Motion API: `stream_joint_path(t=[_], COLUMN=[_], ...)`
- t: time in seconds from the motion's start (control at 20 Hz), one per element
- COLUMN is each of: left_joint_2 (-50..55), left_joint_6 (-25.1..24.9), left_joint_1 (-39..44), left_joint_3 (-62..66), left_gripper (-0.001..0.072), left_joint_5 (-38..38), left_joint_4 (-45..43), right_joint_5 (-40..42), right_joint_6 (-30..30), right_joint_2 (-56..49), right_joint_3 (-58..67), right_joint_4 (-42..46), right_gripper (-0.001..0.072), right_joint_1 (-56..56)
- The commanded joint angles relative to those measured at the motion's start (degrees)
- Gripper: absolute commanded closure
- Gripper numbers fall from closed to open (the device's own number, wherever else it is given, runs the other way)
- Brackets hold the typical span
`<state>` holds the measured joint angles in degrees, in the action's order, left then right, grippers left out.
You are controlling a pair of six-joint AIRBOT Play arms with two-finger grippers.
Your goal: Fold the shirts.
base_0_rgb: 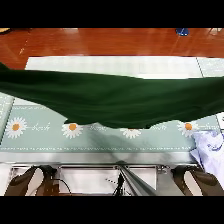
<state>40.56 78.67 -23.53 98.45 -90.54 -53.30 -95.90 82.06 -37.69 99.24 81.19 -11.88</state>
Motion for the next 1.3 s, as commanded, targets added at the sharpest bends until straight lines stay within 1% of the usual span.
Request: stream_joint_path(t=[0.0,0.25,0.4,0.45,0.55,0.65,0.7,0.8,0.95,1.15,1.25], left_joint_2=[0.24,0.59,2.36,3.17,5.38,8.15,9.81,13.05,18.05,26.34,30.58], left_joint_6=[0.09,0.00,-1.79,-2.91,-4.44,-6.25,-6.25,-6.21,-5.73,-6.38,-8.20], left_joint_1=[0.70,0.70,0.70,0.70,0.70,0.68,0.70,0.68,0.98,4.50,7.30], left_joint_3=[-3.43,-20.79,-32.33,-35.23,-39.69,-41.90,-42.16,-42.16,-42.16,-42.18,-42.16], left_gripper=[0.0679,0.0678,0.0679,0.0679,0.0678,0.0678,0.0678,0.0679,0.0678,0.0674,0.0624], left_joint_5=[-2.10,-1.20,1.84,2.86,4.68,6.23,7.52,11.45,16.79,15.76,14.62], left_joint_4=[-0.90,-0.87,-0.74,-0.72,-0.76,-1.22,-2.67,-6.54,-6.64,-3.74,-3.72], right_joint_5=[-3.41,-4.17,-3.58,-2.60,2.01,6.99,8.90,10.99,13.11,14.47,15.26], right_joint_6=[-0.28,-0.26,0.11,0.17,0.17,0.42,0.42,0.39,0.44,0.39,0.39], right_joint_2=[-2.62,-14.58,-24.17,-27.23,-33.46,-39.15,-41.81,-46.14,-51.08,-54.34,-54.64], right_joint_3=[0.00,-1.73,-1.99,-1.99,-1.99,-1.99,-1.99,-1.99,-1.99,-1.99,-1.99], right_joint_4=[-1.29,-5.79,-6.14,-6.01,-5.20,-3.56,-3.28,-2.80,-2.67,-2.67,-3.08], right_gripper=[0.0692,0.0693,0.0692,0.0692,0.0692,0.0692,0.0692,0.0692,0.0691,0.0691,0.0691], right_joint_1=[-0.04,-0.02,4.31,6.60,10.99,14.21,15.37,16.74,17.09,17.09,17.09])
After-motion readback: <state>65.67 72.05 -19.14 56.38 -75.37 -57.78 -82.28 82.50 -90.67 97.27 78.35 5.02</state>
